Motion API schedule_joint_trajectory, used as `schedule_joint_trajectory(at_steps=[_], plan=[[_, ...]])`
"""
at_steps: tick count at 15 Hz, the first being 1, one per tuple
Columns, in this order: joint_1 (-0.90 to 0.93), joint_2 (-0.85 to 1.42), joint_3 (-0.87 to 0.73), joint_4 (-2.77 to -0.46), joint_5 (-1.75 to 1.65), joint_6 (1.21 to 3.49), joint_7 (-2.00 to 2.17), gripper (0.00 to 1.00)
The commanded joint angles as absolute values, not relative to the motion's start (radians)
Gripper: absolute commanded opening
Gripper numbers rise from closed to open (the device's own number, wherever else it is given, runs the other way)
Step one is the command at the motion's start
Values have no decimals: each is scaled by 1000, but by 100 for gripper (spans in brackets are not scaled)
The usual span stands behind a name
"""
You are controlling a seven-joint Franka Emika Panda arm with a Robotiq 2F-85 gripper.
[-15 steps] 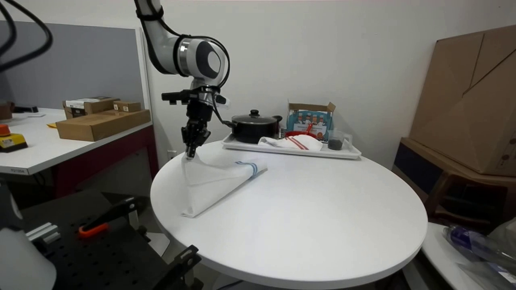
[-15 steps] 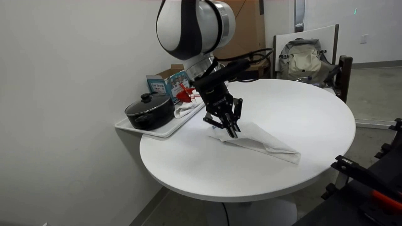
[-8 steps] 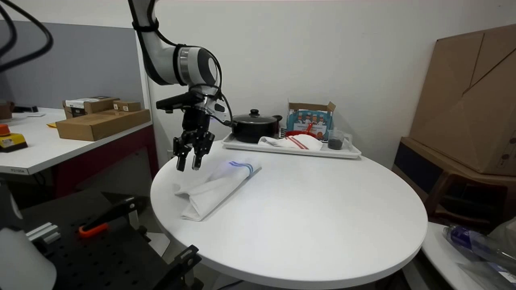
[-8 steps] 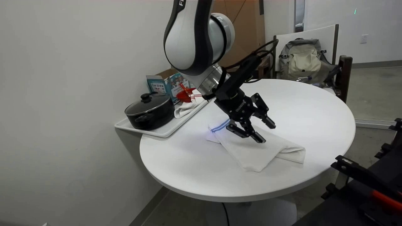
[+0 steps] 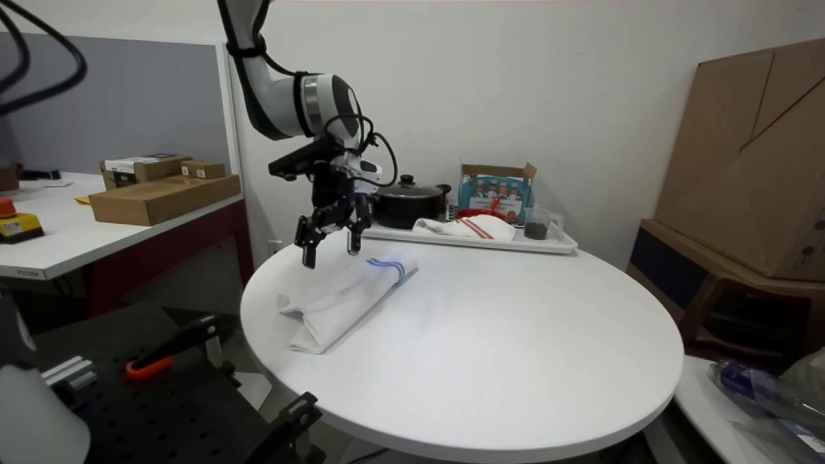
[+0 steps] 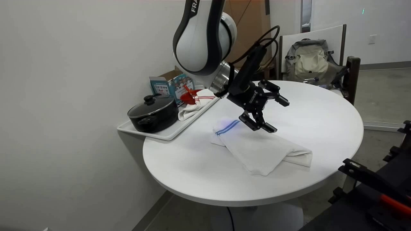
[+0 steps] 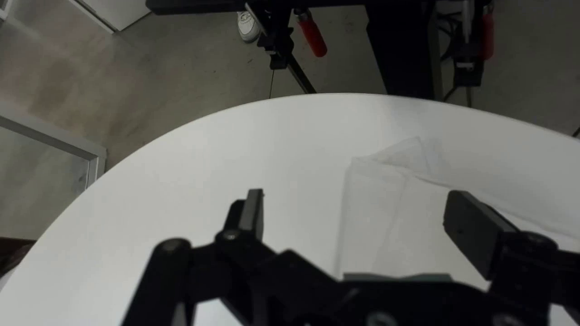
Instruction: Fold the towel
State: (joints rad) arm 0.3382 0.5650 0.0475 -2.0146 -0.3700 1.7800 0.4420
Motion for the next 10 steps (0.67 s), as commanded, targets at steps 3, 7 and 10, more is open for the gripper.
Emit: schedule_joint_trajectory(at_steps=[3,7,10], plan=[[274,536,28,-2022,-231,1843,573,100],[250,515,16,-2078,-131,1979,680,100],[280,517,-1,-2124,-204,2093,734,100]])
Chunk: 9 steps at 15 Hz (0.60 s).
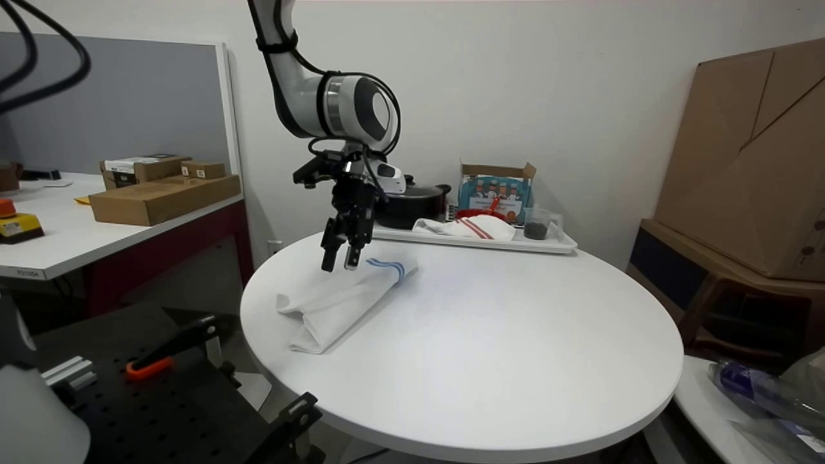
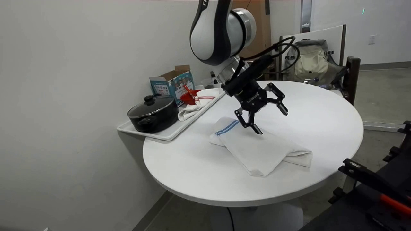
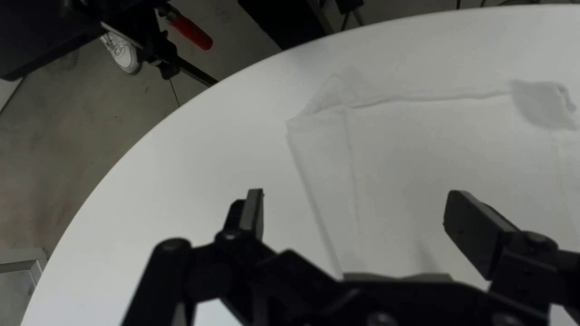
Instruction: Fold the towel
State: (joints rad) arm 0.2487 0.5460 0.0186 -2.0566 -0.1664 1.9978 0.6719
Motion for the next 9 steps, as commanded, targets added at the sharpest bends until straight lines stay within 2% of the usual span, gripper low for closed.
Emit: schedule_joint_trajectory(at_steps=[1,9], plan=[[295,521,-10,-2142,-235,2127,762,100],[357,518,-39,-2283,-342,2283,1039,100]])
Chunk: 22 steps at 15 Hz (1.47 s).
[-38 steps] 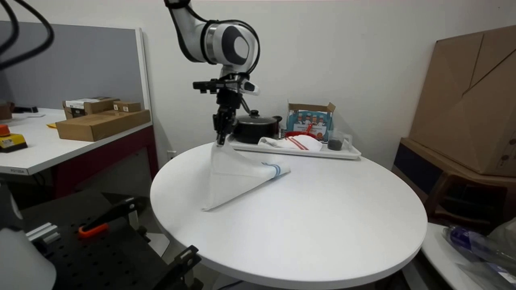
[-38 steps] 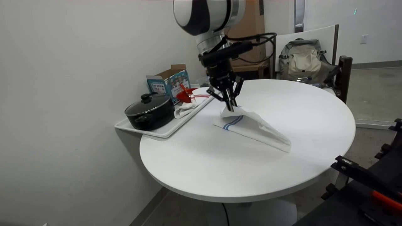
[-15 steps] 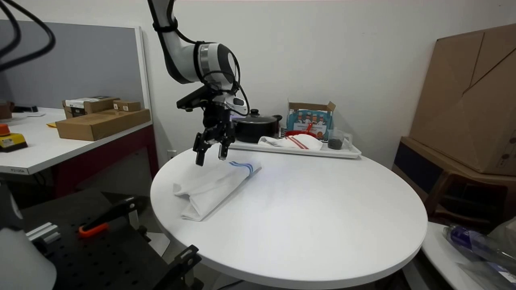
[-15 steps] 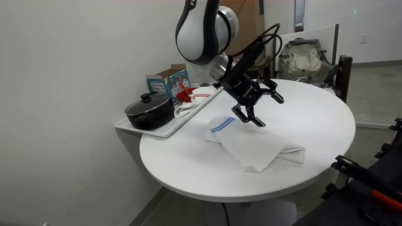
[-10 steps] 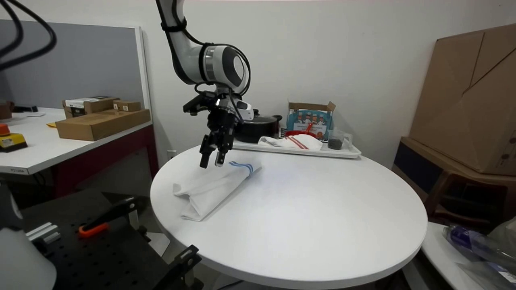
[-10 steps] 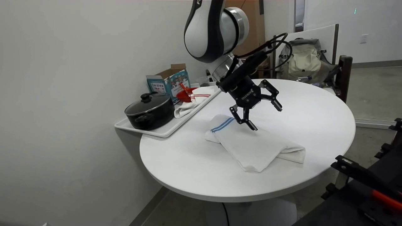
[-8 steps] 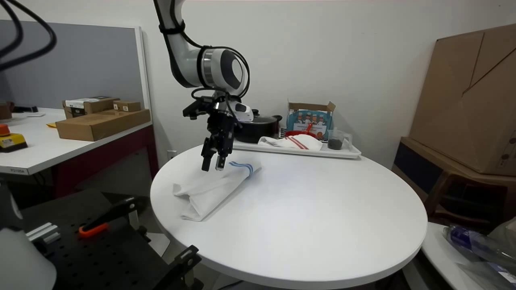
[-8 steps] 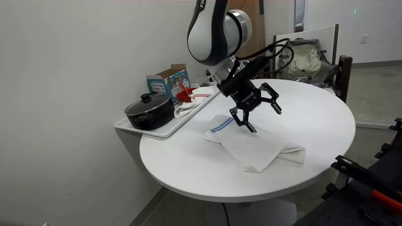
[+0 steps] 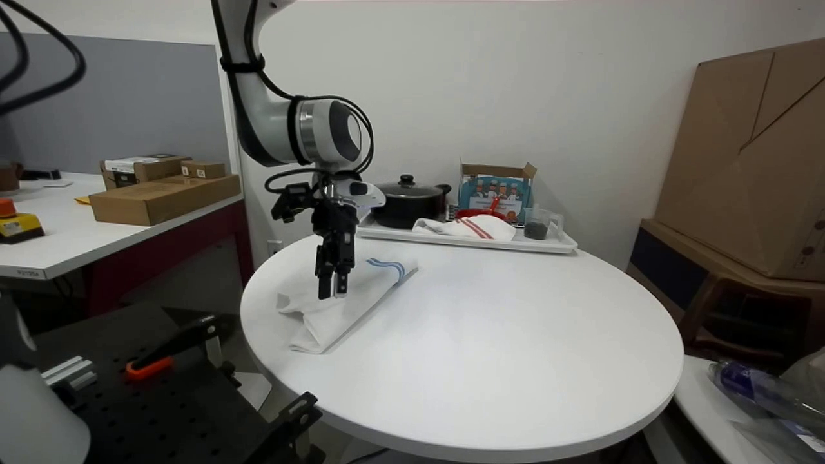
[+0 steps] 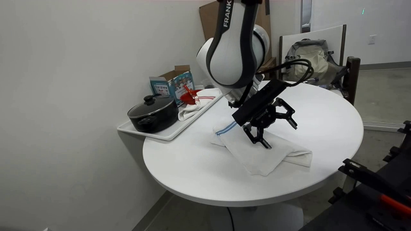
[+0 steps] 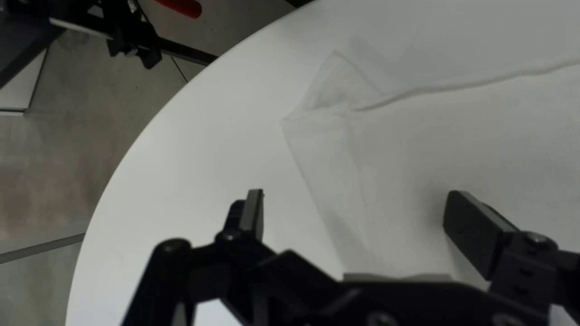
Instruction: Fold the towel
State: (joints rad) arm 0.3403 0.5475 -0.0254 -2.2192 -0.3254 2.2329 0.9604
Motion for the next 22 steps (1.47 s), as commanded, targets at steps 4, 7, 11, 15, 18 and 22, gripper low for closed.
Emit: schedule_joint_trajectory(at_steps=[4,7,11,15,18,22], plan=[[343,514,-35,-2342,-325,2327,1081,100],[339,527,-49,-2373,-329,2360,1118,87],[327,541,-76,-2391,-322,2404,1160,51],[303,557,-93,-2380,-304,2434,1174,21],[279,554,-101,-2368,-293,2458,1160,6],[249,552,-116,-2364,-278,2501,1151,5]])
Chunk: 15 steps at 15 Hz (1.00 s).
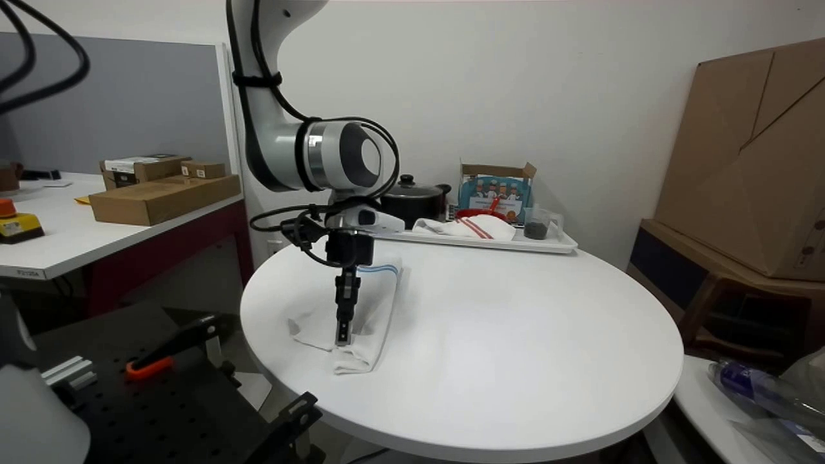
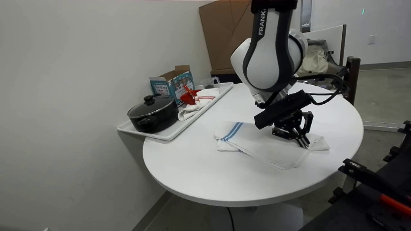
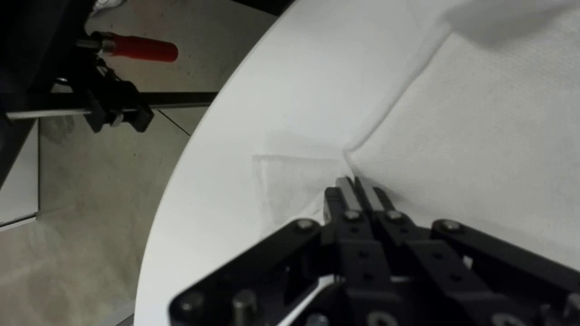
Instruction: Fold the towel
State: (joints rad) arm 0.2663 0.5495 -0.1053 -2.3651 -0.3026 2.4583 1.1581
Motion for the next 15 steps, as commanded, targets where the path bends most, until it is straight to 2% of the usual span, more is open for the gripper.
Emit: schedule_joint_trajectory(at_steps=[1,7,15], plan=[[241,547,-117,-2368,-272,2509,1146,7],[171,429,-101,-2454,-204,2550,1055,5],[4,165,-152,-2624,-50,2543,899,6]])
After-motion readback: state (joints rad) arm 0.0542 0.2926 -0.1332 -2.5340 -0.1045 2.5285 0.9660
